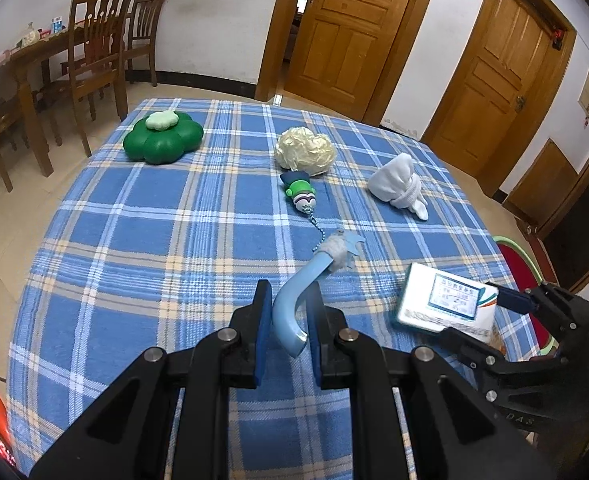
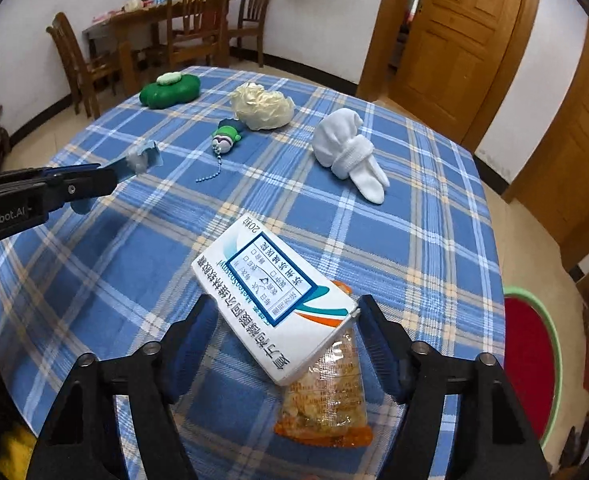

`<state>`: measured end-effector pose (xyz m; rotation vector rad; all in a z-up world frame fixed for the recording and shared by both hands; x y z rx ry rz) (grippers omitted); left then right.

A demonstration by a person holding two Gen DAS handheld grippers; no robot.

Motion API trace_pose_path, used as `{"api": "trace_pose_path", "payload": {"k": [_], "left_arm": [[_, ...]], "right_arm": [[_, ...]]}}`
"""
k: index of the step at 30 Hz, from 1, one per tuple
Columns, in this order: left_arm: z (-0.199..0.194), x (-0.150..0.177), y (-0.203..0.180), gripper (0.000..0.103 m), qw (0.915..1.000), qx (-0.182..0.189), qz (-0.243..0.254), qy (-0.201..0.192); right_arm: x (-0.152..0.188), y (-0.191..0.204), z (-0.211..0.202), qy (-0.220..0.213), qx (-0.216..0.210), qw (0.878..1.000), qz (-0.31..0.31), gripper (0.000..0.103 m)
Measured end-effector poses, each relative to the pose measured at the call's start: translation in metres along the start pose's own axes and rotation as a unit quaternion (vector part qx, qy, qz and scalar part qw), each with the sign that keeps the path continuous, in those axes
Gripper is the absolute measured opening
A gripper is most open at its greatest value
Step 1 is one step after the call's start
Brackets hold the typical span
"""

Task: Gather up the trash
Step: 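Grasp the white-teal medicine box with the right tool while the left tool holds the blue piece, then carry the medicine box over the red bucket with the right tool while the left tool carries the blue piece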

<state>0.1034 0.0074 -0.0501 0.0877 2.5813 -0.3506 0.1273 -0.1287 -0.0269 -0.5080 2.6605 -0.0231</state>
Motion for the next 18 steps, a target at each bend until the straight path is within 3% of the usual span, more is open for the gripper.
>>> {"api": "trace_pose_path", "payload": {"k": [3,6,12,15,18], "left_arm": [[-0.004,-0.002,-0.003,0.016,1.0000,0.001,0.002,0.000],[-0.009,-0.005,-0.010,0.016,0.9999,0.006,0.008,-0.003],[-0.010,-0.006,-0.022,0.016,0.9997,0.009,0.021,0.001],[-0.007,-0.006,-0.022,0.016,0.9997,0.007,0.023,0.007],[-0.004,-0.005,-0.017,0.016,0.9998,0.005,0.017,0.011]], "right_arm": [[0.001,-0.003,-0.008,-0.010,-0.013,1.000,0.013,0.041],[0.001,-0.007,-0.020,-0.024,-0.017,0.999,0.023,0.028],[0.001,-0.003,-0.025,-0.019,-0.056,0.998,0.031,0.030],[-0.001,-0.001,-0.021,-0.015,-0.052,0.998,0.027,0.050],[-0.002,0.005,-0.015,-0.008,-0.070,0.997,0.025,0.050]]}}
Point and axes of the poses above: each gripper's, at about its wrist camera, not at the fingertips, and z roughly the way its jaws point, y to its left, x to its underside, the point moved 6 cm from there along z, roughly the way its jaws point, and after that the axes turned 10 degrees about y, right-handed, at the moved point
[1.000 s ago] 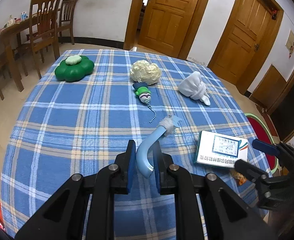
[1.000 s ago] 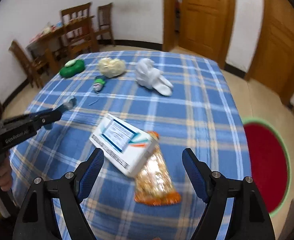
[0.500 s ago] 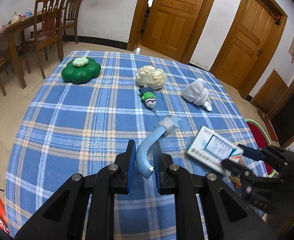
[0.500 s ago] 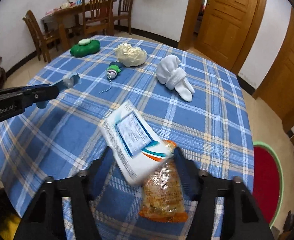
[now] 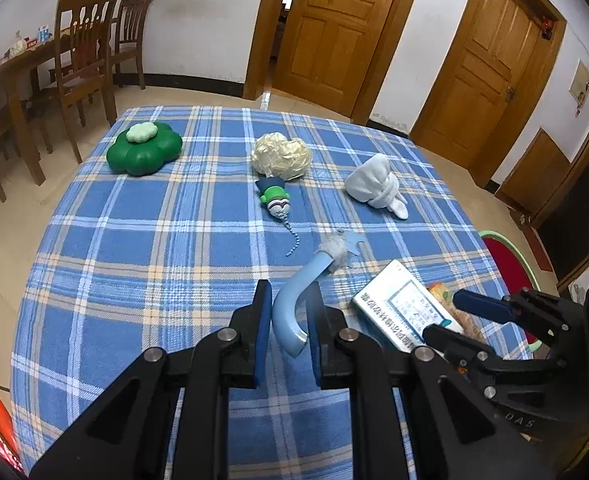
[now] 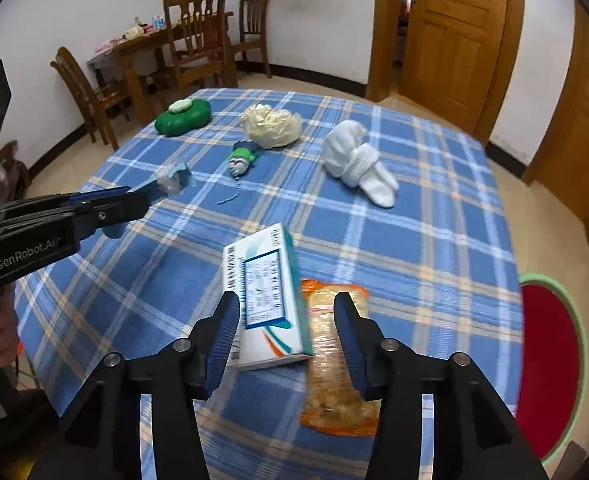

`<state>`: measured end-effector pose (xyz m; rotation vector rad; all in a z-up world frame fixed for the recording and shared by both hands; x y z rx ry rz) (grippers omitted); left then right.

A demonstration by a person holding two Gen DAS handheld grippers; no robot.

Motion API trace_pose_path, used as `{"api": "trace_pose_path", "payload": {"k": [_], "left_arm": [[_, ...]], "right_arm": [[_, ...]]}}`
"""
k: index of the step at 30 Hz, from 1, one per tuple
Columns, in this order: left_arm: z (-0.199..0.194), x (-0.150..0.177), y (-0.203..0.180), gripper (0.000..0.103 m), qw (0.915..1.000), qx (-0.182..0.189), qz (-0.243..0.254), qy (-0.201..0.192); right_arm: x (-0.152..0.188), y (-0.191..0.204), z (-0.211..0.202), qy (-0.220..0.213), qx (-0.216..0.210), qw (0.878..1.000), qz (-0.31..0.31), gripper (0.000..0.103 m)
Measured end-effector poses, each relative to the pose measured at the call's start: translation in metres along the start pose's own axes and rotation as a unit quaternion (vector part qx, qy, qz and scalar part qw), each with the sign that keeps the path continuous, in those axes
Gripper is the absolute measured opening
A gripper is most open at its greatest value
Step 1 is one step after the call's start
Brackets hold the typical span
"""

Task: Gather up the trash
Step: 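Carry the medicine box over the red bucket with the right tool while the left tool carries the blue piece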

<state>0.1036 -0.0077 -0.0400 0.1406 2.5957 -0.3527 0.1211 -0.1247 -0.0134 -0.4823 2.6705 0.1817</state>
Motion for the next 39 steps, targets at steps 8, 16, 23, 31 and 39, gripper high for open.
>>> {"api": "trace_pose_path", "payload": {"k": [8,16,23,31,39], "left_arm": [[0.007,0.000,0.014,0.016,0.9997,-0.005,-0.021,0.006],[0.007,0.000,0.016,0.016,0.9997,-0.007,-0.022,0.007],[0.006,-0.007,0.001,0.016,1.0000,0.002,-0.005,0.001],[0.005,-0.020,-0.041,0.016,0.9990,0.022,0.038,0.001],[0.020,-0.033,-0.100,0.016,0.9945,0.053,0.089,0.014]], "right_arm": [[0.000,0.017,0.027,0.024,-0.006,0.999,-0.022,0.053],[0.004,0.019,0.028,0.010,-0.012,1.000,-0.010,0.051],[0.011,0.002,-0.013,-0.045,-0.019,0.998,0.035,0.051],[0.036,-0.058,-0.047,-0.074,-0.004,0.987,0.140,0.051],[0.071,-0.124,-0.070,-0.081,0.041,0.969,0.229,0.051]]}}
Point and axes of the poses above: each gripper's, at about its wrist camera, not at the fingertips, and z roughly the way its jaws point, y to its left, x to its underside, the point moved 6 cm from there along z, roughly the way its jaws point, and after that the axes turned 10 degrees about y, right-handed, at the moved point
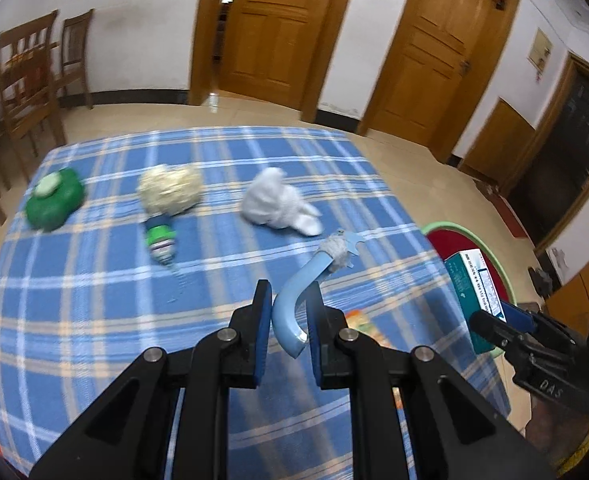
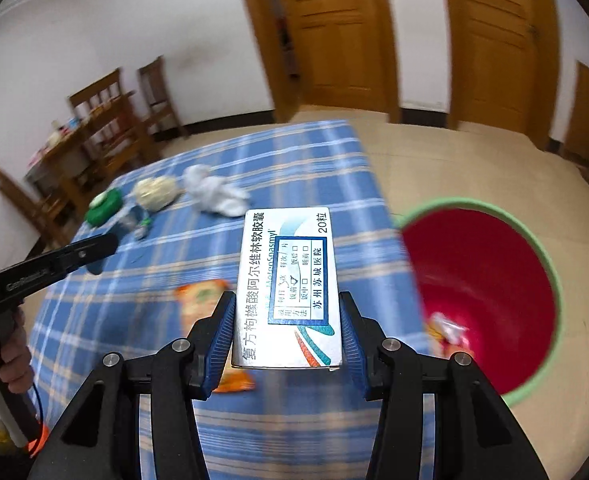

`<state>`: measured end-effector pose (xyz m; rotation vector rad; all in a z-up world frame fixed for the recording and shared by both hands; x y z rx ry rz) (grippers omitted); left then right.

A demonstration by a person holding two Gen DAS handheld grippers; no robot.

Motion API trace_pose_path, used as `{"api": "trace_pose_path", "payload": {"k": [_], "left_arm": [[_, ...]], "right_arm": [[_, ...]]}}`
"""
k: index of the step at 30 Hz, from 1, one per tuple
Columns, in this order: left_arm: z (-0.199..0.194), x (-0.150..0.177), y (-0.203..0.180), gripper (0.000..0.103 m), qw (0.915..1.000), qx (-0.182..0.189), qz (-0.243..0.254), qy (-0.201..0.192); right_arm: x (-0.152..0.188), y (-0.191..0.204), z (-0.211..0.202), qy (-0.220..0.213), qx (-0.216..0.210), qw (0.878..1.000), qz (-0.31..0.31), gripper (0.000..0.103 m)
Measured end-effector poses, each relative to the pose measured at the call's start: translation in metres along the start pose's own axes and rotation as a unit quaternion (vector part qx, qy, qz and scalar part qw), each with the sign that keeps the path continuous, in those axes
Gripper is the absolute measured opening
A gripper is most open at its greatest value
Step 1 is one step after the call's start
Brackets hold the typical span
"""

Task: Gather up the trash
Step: 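Carry the medicine box over the red bucket with the right tool while the left tool carries the blue piece, then open both tools over the red bucket to drop the box and blue piece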

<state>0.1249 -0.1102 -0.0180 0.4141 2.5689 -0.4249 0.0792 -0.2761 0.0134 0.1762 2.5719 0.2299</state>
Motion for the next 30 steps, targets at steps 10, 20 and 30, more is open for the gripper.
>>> {"api": "trace_pose_path", "payload": {"k": [10,20,30], "left_arm": [[0.031,-0.022,-0.074,0.016,0.9968,0.018,0.075,0.022],[0.071,-0.027,-0.141,0.016,0.9887,0.023,0.139,0.052],[0.101,-0.025,-0.190,0.016,0.9796,0.029,0.184,0.076]], "right_arm": [[0.017,-0.082,0.001,0.011,0.045,0.994,0.098,0.051],[0.028,-0.130,0.004,0.007,0.068,0.986,0.150,0.052],[0.039,-0.150,-0.002,-0.005,0.057,0.982,0.180,0.061]]}}
Point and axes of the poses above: each gripper's, at about its wrist camera, not at the fingertips, and z roughly the way its jaws point, y to its left, x to its underside, the point moved 6 cm from there along z, roughly the way its jaws point, and after that the axes turned 10 degrees about y, right-handed, at the moved point
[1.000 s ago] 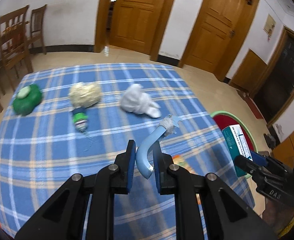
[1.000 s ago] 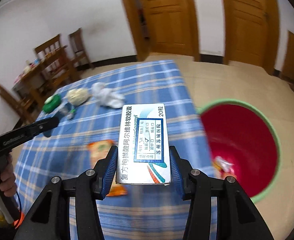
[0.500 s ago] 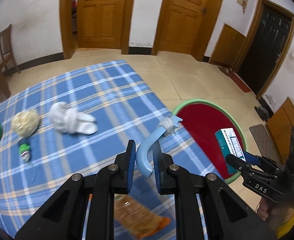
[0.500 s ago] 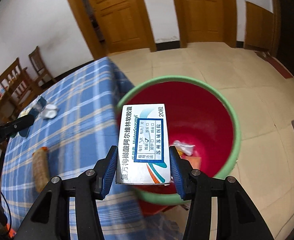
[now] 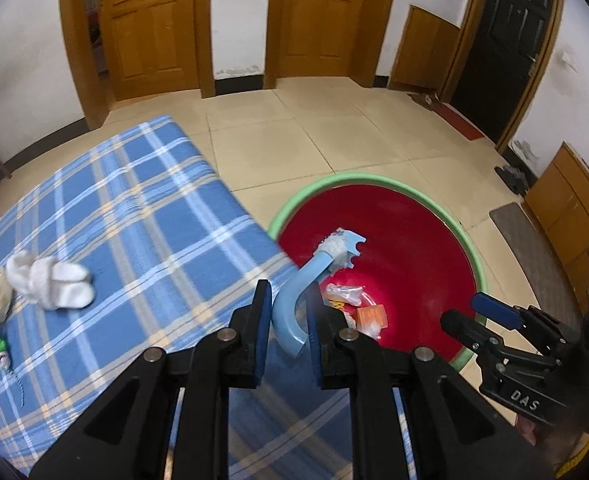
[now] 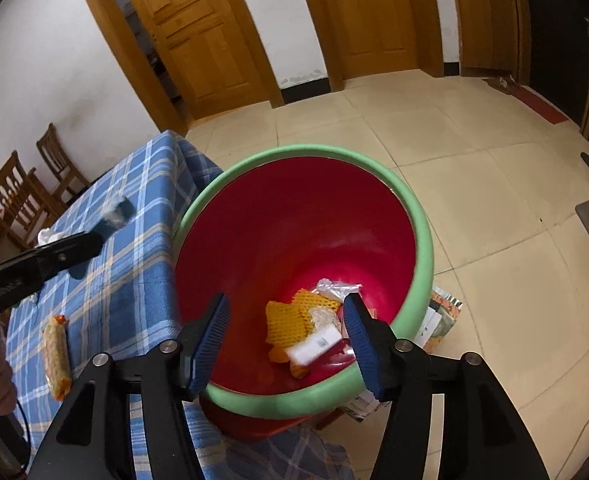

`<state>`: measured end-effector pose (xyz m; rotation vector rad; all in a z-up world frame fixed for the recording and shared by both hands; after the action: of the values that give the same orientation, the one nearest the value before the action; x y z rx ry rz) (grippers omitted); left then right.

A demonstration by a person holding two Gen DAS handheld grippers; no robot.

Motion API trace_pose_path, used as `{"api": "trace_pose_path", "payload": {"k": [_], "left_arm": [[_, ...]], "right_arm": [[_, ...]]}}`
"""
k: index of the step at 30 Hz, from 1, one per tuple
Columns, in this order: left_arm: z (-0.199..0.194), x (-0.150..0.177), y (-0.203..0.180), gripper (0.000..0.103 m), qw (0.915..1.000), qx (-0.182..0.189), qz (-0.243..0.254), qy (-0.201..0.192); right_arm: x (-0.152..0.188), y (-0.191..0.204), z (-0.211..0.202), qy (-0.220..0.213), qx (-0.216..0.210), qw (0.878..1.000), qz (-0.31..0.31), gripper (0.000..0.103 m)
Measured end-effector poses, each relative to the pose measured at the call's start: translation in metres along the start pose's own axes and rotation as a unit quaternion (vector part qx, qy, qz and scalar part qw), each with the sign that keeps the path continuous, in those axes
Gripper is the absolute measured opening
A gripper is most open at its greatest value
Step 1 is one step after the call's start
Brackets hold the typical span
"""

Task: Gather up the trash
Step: 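Open both tools over the red bucket to drop the box and blue piece, then move the left tool back to the table and grasp the orange snack bag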

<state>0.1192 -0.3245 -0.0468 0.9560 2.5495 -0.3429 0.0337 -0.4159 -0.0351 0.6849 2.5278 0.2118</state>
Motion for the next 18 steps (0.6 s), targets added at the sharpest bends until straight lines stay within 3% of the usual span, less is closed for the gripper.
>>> {"api": "trace_pose_path", "payload": {"k": [7,9,11,18], "left_arm": [[0.013,-0.011,-0.021,0.018,0.9995,0.005,0.030,0.004],[0.014,-0.012,-0.025,0.037,0.9995,0.008,0.031,0.003],[0.011,-0.012,-0.026,0.047,0.9996,0.007,0.028,-0.003],[0.002,-0.007,-0.019,0.047,0.9998,0.004,0.019,-0.005]], "right_arm": [[0.000,-0.004,0.001,-0.003,-0.005,1.000,0.009,0.061],[0.001,-0.005,0.000,-0.003,-0.004,1.000,0.011,0.061],[0.002,-0.007,-0.002,-0.003,-0.005,1.000,0.014,0.061],[0.002,-0.005,-0.006,-0.007,-0.009,1.000,0.015,0.061]]}}
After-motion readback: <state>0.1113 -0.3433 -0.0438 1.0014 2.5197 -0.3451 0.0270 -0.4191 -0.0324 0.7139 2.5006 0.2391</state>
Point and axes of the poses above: each gripper's, at about its wrist camera, not at the fingertips, and z roughly the way its jaws point, y to its left, x to its underside, the point moved 6 cm from there along z, roughly the way its jaws point, and after that the axes turned 10 degrees about y, right-handed, at the moved point
